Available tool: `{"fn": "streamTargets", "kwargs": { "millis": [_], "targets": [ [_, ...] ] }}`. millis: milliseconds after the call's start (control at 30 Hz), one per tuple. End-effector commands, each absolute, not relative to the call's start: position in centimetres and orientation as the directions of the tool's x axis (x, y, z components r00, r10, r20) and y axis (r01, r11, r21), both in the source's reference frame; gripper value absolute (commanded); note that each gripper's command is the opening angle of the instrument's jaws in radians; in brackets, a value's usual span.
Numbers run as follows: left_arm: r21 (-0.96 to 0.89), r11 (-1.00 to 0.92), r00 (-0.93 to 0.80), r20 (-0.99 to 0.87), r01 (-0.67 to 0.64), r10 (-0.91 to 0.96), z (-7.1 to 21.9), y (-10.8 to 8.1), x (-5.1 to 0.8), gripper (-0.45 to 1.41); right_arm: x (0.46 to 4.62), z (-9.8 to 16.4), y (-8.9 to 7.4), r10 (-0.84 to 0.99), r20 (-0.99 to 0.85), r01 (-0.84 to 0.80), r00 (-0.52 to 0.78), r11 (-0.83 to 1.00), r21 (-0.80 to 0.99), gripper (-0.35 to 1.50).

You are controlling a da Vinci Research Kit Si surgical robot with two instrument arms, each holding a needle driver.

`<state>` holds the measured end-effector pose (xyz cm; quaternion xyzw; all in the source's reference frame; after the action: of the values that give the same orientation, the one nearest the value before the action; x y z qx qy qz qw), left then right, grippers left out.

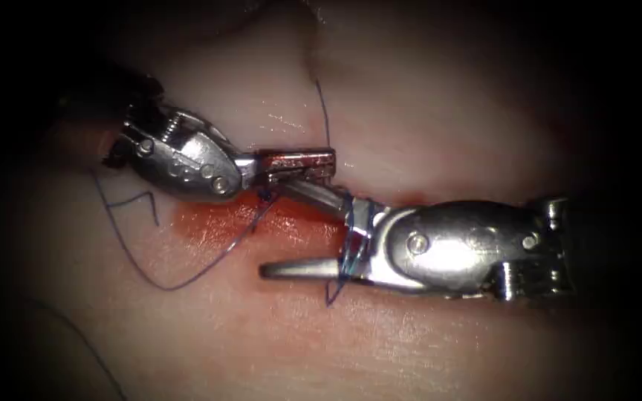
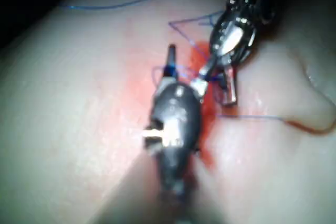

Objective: Wound Closure

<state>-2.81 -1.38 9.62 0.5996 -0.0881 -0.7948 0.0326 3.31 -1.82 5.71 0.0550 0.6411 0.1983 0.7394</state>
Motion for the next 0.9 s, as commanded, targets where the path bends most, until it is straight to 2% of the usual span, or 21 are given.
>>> {"fn": "streamTargets", "kwargs": {
  "millis": [33,300,567,900],
  "targets": [
    [0.177,-0.983,-0.276,-0.948,-0.052,-0.156,9.64,-1.45,-2.84,-0.45,3.3,5.78,-1.85,0.366,-0.925,-0.233,0.099,0.912,0.336,0.51],
    [0.172,-0.984,-0.268,-0.951,-0.045,-0.154,9.45,-1.69,-2.87,-0.45,3.18,5.84,-1.77,0.361,-0.928,-0.289,0.095,0.902,0.321,0.49],
    [0.159,-0.986,-0.259,-0.955,-0.041,-0.143,9.19,-1.85,-2.93,-0.45,3.16,5.9,-1.76,0.509,-0.858,-0.418,0.067,0.795,0.439,0.48],
    [0.156,-0.987,-0.252,-0.957,-0.033,-0.142,9.04,-2.02,-2.89,-0.45,3.1,6.15,-1.78,0.643,-0.758,-0.503,0.109,0.694,0.515,0.48]
  ]
}}
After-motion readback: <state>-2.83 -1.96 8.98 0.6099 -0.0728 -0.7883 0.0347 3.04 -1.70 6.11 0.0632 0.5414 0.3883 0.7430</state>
